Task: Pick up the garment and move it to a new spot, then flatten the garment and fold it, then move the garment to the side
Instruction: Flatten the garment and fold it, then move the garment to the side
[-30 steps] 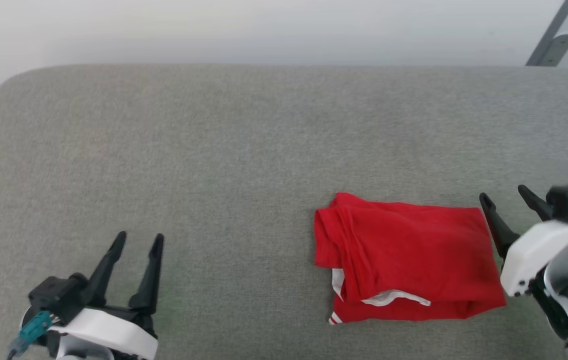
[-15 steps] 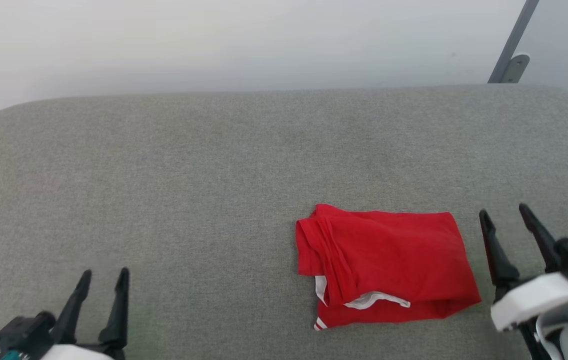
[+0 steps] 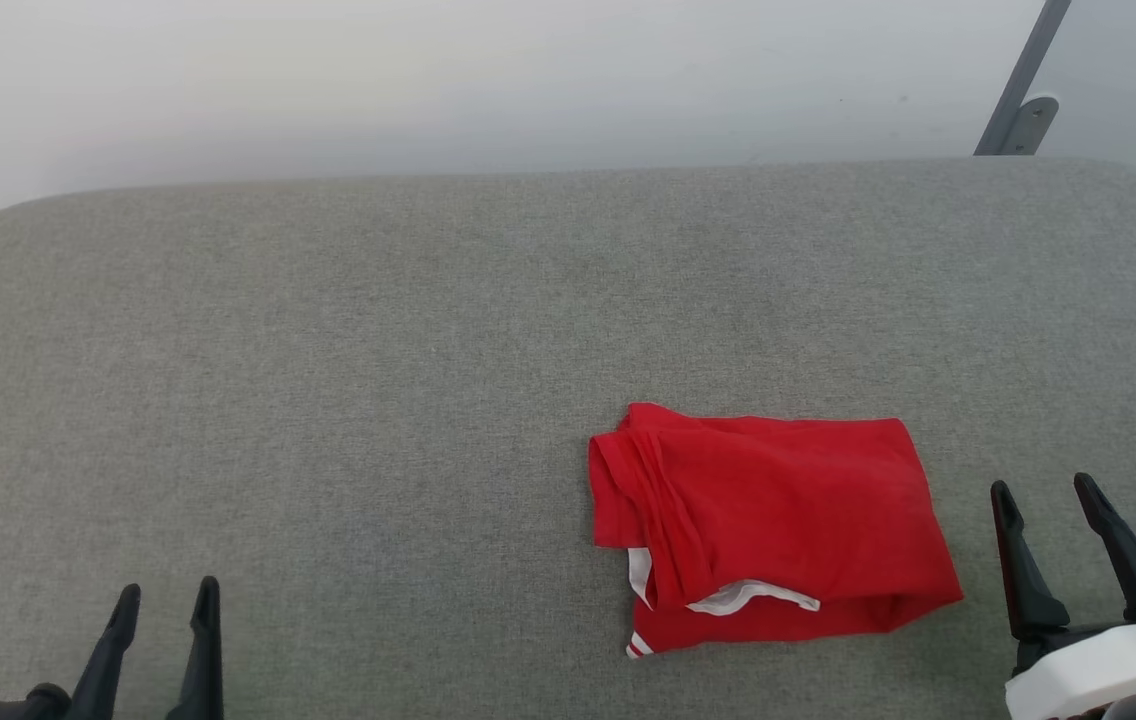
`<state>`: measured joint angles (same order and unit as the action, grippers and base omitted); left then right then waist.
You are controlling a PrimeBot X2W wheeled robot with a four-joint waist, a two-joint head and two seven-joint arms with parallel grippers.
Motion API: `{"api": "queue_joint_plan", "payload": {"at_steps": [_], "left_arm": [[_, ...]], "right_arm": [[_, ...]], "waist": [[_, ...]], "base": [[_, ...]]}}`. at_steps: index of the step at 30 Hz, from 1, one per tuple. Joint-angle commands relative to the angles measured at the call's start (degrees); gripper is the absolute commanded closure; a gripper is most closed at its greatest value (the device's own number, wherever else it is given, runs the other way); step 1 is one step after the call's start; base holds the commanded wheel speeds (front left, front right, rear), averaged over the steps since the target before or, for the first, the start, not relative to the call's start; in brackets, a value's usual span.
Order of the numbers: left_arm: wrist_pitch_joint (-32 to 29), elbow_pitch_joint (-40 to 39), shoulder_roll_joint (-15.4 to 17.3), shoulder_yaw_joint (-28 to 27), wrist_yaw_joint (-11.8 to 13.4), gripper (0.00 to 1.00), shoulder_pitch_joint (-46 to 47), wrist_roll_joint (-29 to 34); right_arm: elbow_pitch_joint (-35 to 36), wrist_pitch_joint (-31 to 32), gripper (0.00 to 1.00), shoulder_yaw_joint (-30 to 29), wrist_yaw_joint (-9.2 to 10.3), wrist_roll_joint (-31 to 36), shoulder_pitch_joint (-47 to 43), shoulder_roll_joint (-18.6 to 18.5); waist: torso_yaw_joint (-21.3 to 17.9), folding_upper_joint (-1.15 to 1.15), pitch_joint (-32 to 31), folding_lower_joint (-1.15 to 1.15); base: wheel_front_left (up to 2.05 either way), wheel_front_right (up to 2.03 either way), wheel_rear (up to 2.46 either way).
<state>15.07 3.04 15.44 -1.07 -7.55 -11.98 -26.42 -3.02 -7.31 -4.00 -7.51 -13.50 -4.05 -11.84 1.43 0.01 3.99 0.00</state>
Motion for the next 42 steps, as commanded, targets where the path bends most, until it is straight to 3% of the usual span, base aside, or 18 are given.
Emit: {"api": "queue_joint_plan", "payload": {"at_steps": [1, 11, 20, 26, 35, 40, 41, 42], "left_arm": [[0.11, -0.27, -0.28, -0.18, 0.14, 0.00, -0.48, 0.85], [0.11, -1.06, -0.44, 0.86, 0.14, 0.00, 1.24, 0.36], [0.11, -0.97, 0.24, 3.81, 0.14, 0.00, 5.39, -0.41], [0.11, -0.58, 2.47, 8.84, 0.14, 0.00, 11.61, -0.87], [0.11, -0.46, 4.17, 12.49, 0.14, 0.00, 20.04, -2.91], [0.11, -0.34, 4.85, 12.87, 0.14, 0.00, 21.92, -3.47], [0.11, -0.32, 4.91, 12.99, 0.14, 0.00, 22.30, -3.54], [0.11, -0.32, 4.91, 12.99, 0.14, 0.00, 22.30, -3.54]], "right_arm": [[0.43, 0.08, 0.00, -0.11, 0.05, 0.32, -0.36, 0.29], [2.28, 5.88, 0.00, 1.16, 0.05, -0.06, 0.46, -0.84], [4.82, 25.16, 0.00, 4.86, 0.05, -1.78, 5.39, -7.38], [8.27, 39.39, 0.00, 5.04, 0.05, -3.19, 11.20, -8.79], [10.28, 57.74, 0.00, 2.71, 0.04, -0.37, 12.79, -4.76], [10.69, 61.37, 0.00, 1.30, 0.04, 1.91, 11.85, -1.21], [10.70, 61.69, 0.28, 1.11, 0.04, 2.17, 11.79, -0.55], [10.70, 61.69, 0.28, 1.11, 0.04, 2.17, 11.79, -0.55]], "waist": [[0.03, -0.01, 0.05, 0.00], [0.51, -0.01, 0.38, 0.00], [1.99, -0.01, 5.41, 0.00], [3.94, -0.01, 11.74, 0.00], [6.57, -0.01, 18.73, 0.00], [6.37, -0.01, 20.60, 0.00], [6.21, -0.01, 20.80, 0.00], [6.21, -0.01, 20.80, 0.00]], "base": [[0.00, 0.00, 0.00], [0.00, 0.00, 0.00], [0.00, 0.00, 0.00], [0.00, 0.00, 0.00], [0.00, 0.00, 0.00], [0.00, 0.00, 0.00], [0.00, 0.00, 0.00], [0.00, 0.00, 0.00]]}}
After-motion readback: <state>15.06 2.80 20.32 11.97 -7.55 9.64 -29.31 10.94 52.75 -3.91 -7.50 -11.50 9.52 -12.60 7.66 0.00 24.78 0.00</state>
